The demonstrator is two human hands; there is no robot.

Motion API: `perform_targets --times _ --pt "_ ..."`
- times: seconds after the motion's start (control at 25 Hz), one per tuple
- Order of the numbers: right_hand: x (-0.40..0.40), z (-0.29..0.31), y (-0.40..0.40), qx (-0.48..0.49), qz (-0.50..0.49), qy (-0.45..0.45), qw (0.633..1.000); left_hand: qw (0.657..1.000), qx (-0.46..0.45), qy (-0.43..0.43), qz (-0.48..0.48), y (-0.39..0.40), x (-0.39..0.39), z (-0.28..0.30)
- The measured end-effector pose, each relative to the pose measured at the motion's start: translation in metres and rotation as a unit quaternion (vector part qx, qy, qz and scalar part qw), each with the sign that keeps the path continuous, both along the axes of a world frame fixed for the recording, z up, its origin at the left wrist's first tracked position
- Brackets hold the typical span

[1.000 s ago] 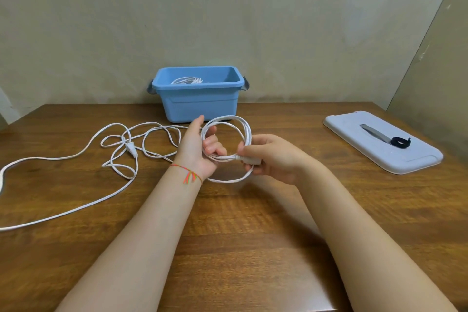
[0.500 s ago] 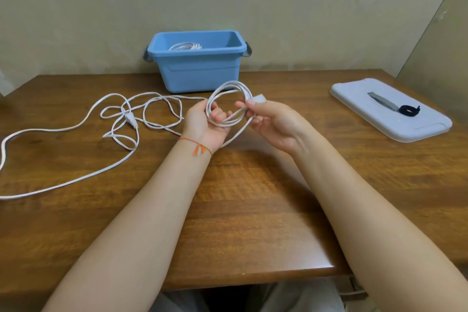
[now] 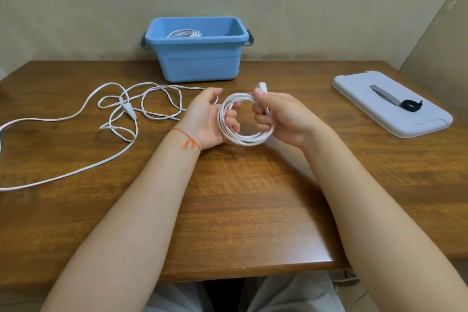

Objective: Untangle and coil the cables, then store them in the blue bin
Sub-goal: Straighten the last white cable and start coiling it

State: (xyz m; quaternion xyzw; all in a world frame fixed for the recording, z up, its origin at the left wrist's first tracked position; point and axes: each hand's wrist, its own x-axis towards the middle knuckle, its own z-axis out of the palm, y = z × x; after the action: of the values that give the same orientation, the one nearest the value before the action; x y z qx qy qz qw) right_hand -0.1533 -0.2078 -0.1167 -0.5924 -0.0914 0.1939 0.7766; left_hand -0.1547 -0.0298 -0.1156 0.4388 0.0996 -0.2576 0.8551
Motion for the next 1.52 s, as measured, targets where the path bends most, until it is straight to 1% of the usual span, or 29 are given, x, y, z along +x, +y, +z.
perform_targets --times 0.08,0.16,0.28,0.4,0.48,0.6,0.68,0.72,0.8,0.88,0.92,1.0,1.08,1.12,1.16,1.24,1.32,1.36,1.4,1.44,1.48,1.52 --pt "0.001 0.000 -0.008 -0.072 0.051 -0.025 0.996 0.994 0.101 -0.025 -0.036 -0.004 -0.002 -0.001" --pt "0.002 0.000 -0.010 -0.094 0.061 -0.029 0.993 0.986 0.159 -0.046 -0.020 -0.011 -0.001 -0.005" --pt "0.004 -0.005 0.000 -0.082 0.012 -0.033 0.996 0.979 0.194 -0.064 0.018 -0.016 0.003 -0.011" --pt "0.005 -0.013 0.006 -0.093 -0.051 -0.053 0.993 0.969 0.224 -0.103 -0.005 -0.015 0.004 -0.011" --pt "0.005 -0.013 0.004 -0.134 -0.045 -0.084 0.986 0.957 0.254 -0.138 -0.035 -0.015 0.002 -0.011" --pt "0.003 -0.010 0.001 -0.194 0.004 -0.119 0.974 0.949 0.272 -0.143 -0.072 -0.018 0.000 -0.009" --pt "0.004 -0.012 0.003 -0.180 -0.009 -0.101 0.978 0.958 0.253 -0.130 -0.040 -0.020 0.003 -0.011" --pt "0.006 -0.014 0.003 -0.152 -0.026 -0.080 0.985 0.968 0.222 -0.117 -0.001 -0.021 0.006 -0.013" --pt "0.008 -0.013 0.002 -0.102 -0.032 -0.032 0.994 0.987 0.114 -0.077 0.084 -0.019 0.012 -0.014" --pt "0.008 -0.011 0.000 -0.078 -0.001 0.015 0.997 0.990 0.004 -0.039 0.138 -0.016 0.018 -0.015" --pt "0.008 -0.010 0.000 -0.060 0.001 0.039 0.997 0.988 -0.037 -0.029 0.146 -0.015 0.018 -0.014" --pt "0.010 -0.010 0.003 0.001 -0.033 0.064 0.997 0.988 -0.082 -0.034 0.127 -0.014 0.015 -0.013" --pt "0.010 -0.009 0.006 0.066 -0.081 0.069 0.992 0.992 -0.087 -0.059 0.075 -0.016 0.009 -0.011" --pt "0.010 -0.009 0.006 0.086 -0.099 0.075 0.989 0.993 -0.078 -0.072 0.045 -0.015 0.006 -0.010" --pt "0.009 -0.007 0.005 0.086 -0.110 0.080 0.987 0.994 -0.067 -0.082 0.014 -0.014 0.004 -0.009" --pt "0.008 -0.004 0.001 0.025 -0.114 0.076 0.990 0.993 -0.053 -0.093 -0.049 -0.009 0.002 -0.009" --pt "0.007 -0.001 -0.004 -0.073 -0.081 0.056 0.992 0.988 -0.027 -0.099 -0.113 -0.006 -0.001 -0.010" --pt "0.006 0.001 -0.006 -0.121 -0.060 0.045 0.990 0.984 0.002 -0.111 -0.141 -0.008 -0.003 -0.009" --pt "0.006 0.002 -0.005 -0.155 -0.046 0.038 0.986 0.980 0.041 -0.122 -0.153 -0.011 -0.005 -0.008" --pt "0.006 0.002 -0.004 -0.162 -0.044 0.038 0.985 0.978 0.080 -0.126 -0.147 -0.014 -0.006 -0.008" --pt "0.005 0.002 0.000 -0.138 -0.050 0.047 0.988 0.980 0.097 -0.125 -0.122 -0.018 -0.006 -0.008" --pt "0.005 -0.001 0.004 -0.084 -0.063 0.067 0.992 0.986 0.084 -0.117 -0.078 -0.023 -0.004 -0.008"
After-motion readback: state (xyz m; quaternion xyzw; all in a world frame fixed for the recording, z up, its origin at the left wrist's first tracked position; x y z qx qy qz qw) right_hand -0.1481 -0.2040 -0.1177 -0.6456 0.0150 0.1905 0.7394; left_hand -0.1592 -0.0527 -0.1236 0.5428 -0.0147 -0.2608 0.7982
